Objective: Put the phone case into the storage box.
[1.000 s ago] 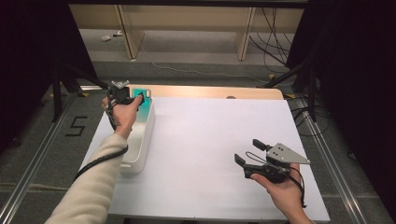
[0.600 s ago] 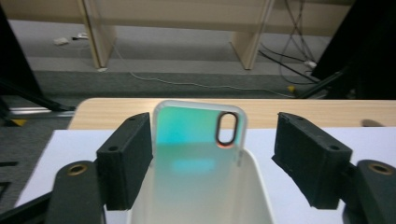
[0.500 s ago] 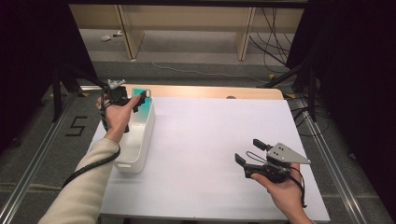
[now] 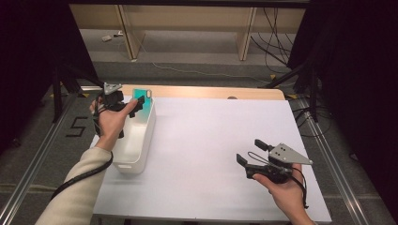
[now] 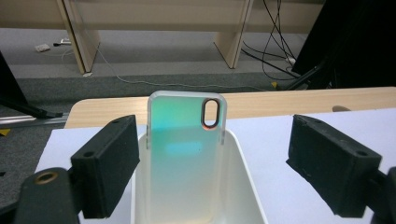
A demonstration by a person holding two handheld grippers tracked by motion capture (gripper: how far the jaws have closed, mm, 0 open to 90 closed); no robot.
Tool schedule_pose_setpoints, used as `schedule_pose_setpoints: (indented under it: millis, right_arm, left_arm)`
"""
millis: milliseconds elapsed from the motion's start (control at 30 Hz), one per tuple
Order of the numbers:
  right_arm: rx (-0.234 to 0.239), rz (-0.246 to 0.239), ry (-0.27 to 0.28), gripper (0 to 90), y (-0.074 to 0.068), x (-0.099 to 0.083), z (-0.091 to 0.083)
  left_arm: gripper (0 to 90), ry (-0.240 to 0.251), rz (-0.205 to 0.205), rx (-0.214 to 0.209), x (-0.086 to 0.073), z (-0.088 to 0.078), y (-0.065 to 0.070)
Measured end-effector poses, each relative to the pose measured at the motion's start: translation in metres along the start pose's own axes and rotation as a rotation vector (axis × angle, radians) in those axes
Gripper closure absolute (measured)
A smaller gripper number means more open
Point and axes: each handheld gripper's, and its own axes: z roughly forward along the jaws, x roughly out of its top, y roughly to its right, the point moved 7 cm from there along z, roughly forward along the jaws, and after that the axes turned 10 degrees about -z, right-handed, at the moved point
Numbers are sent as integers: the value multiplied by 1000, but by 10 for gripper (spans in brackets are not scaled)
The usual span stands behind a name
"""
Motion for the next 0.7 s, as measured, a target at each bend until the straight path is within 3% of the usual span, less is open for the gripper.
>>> schedule_pose_setpoints:
  millis: [700]
  right_arm:
    - [1,5,11,159,3,1,0]
  left_arm:
    - [171,42,32,-93,-9,-37,13]
